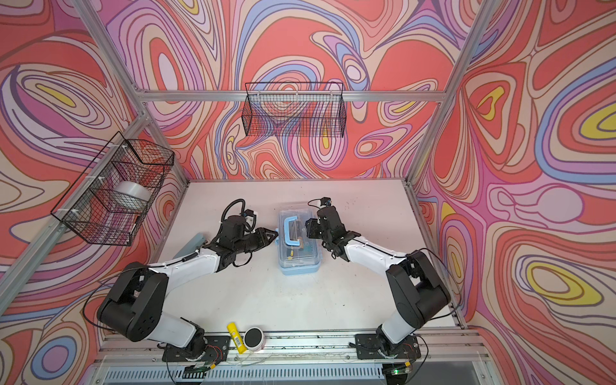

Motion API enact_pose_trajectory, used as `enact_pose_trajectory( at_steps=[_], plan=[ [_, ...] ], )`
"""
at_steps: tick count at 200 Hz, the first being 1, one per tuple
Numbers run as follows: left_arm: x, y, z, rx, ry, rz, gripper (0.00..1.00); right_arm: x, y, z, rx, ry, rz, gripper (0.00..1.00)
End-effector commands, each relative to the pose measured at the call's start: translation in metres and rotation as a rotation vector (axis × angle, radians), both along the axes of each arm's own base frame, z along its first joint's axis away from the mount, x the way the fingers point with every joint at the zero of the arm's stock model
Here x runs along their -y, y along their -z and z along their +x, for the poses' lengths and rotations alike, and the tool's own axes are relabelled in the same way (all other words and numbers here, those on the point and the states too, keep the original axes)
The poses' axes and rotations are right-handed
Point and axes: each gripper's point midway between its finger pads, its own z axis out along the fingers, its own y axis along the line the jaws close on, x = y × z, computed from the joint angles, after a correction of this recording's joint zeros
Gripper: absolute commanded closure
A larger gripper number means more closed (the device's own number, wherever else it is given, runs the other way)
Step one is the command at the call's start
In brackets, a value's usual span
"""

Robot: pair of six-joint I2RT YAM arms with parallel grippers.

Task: Pack the tool kit

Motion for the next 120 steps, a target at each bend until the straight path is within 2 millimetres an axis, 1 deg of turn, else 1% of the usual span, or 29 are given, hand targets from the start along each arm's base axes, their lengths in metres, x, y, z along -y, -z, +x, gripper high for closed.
enact_pose_trajectory(
  at_steps=[1,89,120],
  plan=[
    [-0.003,0.002,-0.002,-0.002,0.010,0.064,0.68,0.007,0.082,-0.048,-0.278,-0.077,-0.132,0.61],
    [0.003,0.008,-0.001,-0.003,0.019,0.019,0.72,0.006,0.088,-0.047,-0.290,-0.075,-0.130,0.61],
    [0.006,0.012,0.001,-0.012,0.025,0.002,0.73,0.005,0.086,-0.047,-0.289,-0.078,-0.125,0.61]
  ],
)
